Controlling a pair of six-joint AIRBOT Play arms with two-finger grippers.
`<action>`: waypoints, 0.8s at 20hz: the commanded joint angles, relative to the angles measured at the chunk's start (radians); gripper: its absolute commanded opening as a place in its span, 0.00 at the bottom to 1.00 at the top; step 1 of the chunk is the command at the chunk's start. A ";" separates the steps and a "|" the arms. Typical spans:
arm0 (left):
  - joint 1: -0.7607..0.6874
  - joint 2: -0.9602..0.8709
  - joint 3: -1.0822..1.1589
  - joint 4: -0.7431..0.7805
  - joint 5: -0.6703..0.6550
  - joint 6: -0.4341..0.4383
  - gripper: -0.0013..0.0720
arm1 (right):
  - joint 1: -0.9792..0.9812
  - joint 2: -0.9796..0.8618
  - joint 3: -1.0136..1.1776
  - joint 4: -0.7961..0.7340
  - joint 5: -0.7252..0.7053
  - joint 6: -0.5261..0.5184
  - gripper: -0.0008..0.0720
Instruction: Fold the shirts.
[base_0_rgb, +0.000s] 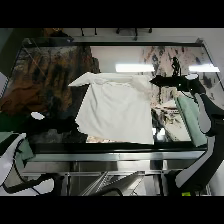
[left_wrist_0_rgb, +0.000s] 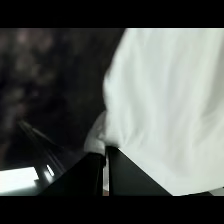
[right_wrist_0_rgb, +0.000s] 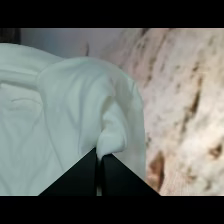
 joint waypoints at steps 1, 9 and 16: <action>0.001 -0.065 0.121 -0.050 -0.003 0.053 0.04 | -0.012 0.005 0.000 -0.004 0.027 -0.003 0.04; 0.132 -0.360 0.706 -0.041 0.003 0.045 0.03 | -0.016 0.212 -0.274 -0.311 0.403 0.196 0.04; 0.137 -0.645 1.184 -0.044 -0.050 0.037 0.04 | 0.272 0.789 -1.036 -0.187 0.021 0.514 0.04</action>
